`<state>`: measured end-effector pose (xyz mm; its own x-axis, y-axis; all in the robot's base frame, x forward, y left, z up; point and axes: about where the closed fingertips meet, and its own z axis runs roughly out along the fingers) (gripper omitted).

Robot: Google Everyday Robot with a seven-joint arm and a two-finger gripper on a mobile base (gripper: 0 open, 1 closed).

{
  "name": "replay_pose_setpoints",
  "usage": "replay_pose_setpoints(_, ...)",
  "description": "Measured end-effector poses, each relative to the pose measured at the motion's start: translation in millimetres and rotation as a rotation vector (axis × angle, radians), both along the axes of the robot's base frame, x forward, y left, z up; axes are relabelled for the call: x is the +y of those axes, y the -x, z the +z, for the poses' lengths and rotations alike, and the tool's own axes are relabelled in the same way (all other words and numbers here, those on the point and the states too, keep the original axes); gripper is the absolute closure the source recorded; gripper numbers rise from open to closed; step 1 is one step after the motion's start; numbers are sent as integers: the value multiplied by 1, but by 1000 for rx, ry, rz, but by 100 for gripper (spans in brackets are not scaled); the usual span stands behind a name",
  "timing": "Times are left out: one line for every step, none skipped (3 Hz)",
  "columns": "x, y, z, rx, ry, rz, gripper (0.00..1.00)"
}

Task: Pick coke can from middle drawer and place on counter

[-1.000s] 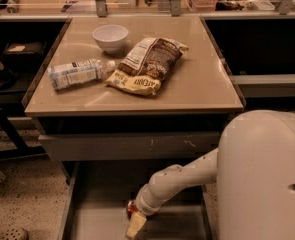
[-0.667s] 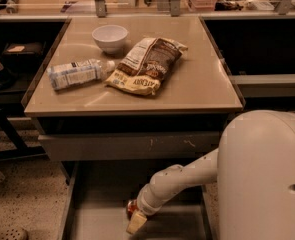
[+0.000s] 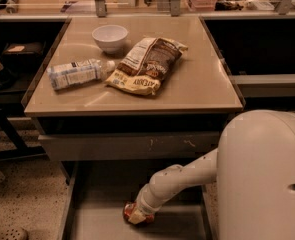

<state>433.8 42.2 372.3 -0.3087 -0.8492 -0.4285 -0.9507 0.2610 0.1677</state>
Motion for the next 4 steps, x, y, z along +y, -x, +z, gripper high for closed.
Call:
replay_pose_setpoints(-4, -1, 22, -10, 3, -33, 88)
replay_pose_setpoints(-13, 3, 60, -19, 9, -64, 100)
replay_pose_setpoints(-41, 0, 127, -72, 48, -116, 100)
replay_pose_setpoints(-44, -11, 154, -131, 57, -115, 100)
